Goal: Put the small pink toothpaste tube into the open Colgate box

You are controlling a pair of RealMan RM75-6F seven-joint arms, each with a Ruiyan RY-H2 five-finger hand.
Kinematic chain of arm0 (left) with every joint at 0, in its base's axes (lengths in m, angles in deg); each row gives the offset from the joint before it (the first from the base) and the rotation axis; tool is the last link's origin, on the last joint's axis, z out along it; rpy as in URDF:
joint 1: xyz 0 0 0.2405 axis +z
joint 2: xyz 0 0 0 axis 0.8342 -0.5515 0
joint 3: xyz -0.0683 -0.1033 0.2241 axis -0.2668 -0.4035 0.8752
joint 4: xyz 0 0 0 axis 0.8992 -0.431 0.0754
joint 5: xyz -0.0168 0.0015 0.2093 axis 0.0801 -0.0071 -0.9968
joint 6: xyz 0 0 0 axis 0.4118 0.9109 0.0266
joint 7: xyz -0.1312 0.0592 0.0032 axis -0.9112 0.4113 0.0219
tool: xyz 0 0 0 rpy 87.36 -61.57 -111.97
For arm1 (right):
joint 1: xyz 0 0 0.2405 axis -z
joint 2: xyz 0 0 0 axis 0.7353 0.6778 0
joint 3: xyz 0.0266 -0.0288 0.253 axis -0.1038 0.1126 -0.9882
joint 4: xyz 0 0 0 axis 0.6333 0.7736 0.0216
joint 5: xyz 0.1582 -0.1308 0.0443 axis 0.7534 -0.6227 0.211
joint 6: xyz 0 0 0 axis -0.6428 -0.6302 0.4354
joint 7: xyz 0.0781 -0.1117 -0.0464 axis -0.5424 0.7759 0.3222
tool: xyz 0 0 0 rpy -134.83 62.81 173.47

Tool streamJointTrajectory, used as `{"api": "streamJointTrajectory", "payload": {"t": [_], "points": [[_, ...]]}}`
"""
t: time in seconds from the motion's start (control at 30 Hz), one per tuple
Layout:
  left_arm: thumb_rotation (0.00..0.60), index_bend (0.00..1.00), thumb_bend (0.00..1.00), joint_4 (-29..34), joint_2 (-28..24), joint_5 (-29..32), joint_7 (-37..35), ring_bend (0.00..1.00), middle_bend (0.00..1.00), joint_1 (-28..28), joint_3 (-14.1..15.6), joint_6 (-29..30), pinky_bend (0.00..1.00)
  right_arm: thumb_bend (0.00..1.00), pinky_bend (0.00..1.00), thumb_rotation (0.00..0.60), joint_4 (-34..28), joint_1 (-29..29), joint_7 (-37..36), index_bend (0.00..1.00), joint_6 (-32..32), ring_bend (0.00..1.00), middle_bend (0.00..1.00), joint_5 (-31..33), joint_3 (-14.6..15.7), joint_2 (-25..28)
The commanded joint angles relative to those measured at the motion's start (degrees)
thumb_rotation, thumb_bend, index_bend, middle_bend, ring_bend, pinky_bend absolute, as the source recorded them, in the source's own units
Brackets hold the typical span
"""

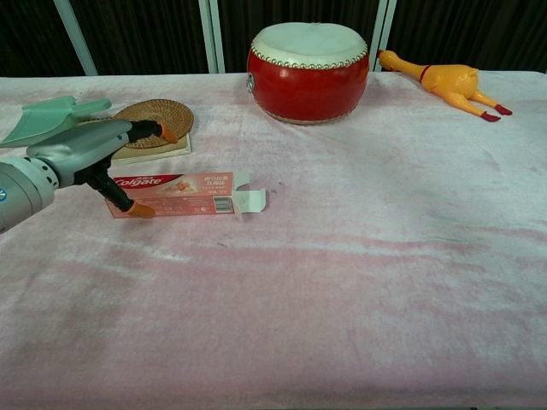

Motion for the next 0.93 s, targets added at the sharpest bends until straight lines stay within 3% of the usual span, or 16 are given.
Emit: {"api": "streamJointTrajectory", "payload": {"t": [0.03, 0.27, 0.47, 0.77, 0.93], "points": [[0.600, 0.12, 0.09, 5.59, -2.97, 0.06, 0.72, 0.00, 0.03, 1.76, -1.17, 3.66, 0.06, 0.24, 0.22, 0.600, -1.82, 1.92, -1.15, 0.02, -0.04, 0.10, 0.11, 2.04, 0.78, 0.72], [0.600, 0.12, 0.09, 15.49, -11.48, -4.42, 1.14, 0.00, 0.02, 5.88, -0.40, 11.18, 0.05, 0.19, 0.19, 0.600, -7.54, 8.40, -4.53, 0.00, -0.43, 0.07, 0.07, 9.33, 3.07, 3.64], [0.600, 0.09, 0.09, 20.12, -20.36, -9.10, 0.15, 0.00, 0.00, 11.96, 3.72, 17.85, 0.03, 0.15, 0.16, 0.600, -10.89, 15.00, -12.07, 0.00, -0.36, 0.00, 0.01, 15.78, 5.43, 7.52], [0.600, 0.04, 0.08, 19.92, -26.97, -13.39, -2.89, 0.00, 0.00, 20.87, 8.92, 27.22, 0.01, 0.14, 0.13, 0.600, -11.67, 24.00, -19.89, 0.00, -3.90, 0.00, 0.00, 16.09, 10.69, 10.08], [0.600, 0.03, 0.08, 17.28, -26.32, -13.93, -4.76, 0.00, 0.00, 24.88, 9.65, 31.67, 0.01, 0.15, 0.13, 0.600, -6.44, 27.52, -22.76, 0.00, -6.97, 0.00, 0.00, 13.62, 12.75, 7.77]]}}
